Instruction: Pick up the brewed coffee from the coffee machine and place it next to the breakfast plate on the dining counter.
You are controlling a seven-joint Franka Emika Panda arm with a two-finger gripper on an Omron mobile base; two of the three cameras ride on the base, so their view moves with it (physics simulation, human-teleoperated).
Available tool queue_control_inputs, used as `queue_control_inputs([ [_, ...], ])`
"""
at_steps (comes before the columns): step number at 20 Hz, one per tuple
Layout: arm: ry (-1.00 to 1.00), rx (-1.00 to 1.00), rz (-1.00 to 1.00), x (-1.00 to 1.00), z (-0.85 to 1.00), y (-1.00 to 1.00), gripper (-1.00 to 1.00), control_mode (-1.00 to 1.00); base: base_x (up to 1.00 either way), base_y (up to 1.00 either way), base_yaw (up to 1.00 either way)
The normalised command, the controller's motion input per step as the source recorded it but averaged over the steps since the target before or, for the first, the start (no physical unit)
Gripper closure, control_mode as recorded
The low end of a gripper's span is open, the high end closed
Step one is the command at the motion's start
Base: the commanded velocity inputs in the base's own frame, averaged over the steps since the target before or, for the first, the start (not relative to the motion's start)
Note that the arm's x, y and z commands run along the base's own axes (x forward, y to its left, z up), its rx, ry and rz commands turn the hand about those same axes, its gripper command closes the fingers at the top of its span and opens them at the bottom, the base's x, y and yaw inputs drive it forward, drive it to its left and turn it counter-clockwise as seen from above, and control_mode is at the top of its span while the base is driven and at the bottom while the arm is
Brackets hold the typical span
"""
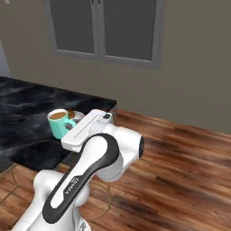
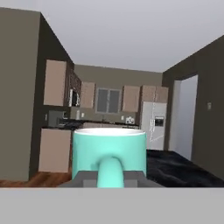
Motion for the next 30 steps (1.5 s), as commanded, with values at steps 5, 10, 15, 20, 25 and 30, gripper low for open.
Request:
queue_control_inputs([
  [5, 0.0, 0.0, 0.0, 0.0, 0.0, 0.0, 1.0, 1.0, 0.63, -0.6, 0.54],
  [10, 0.0, 0.0, 0.0, 0.0, 0.0, 0.0, 1.0, 1.0, 0.46, -0.69, 0.53],
  [15, 0.0, 0.0, 0.0, 0.0, 0.0, 0.0, 1.0, 1.0, 0.33, -0.81, 0.51],
  [20, 0.0, 0.0, 0.0, 0.0, 0.0, 0.0, 1.0, 1.0, 0.03, -0.97, 0.47],
  [25, 0.0, 0.0, 0.0, 0.0, 0.0, 0.0, 1.0, 1.0, 0.0, -1.0, 0.46],
  [30, 0.0, 0.0, 0.0, 0.0, 0.0, 0.0, 1.0, 1.0, 0.24, -0.62, 0.41],
])
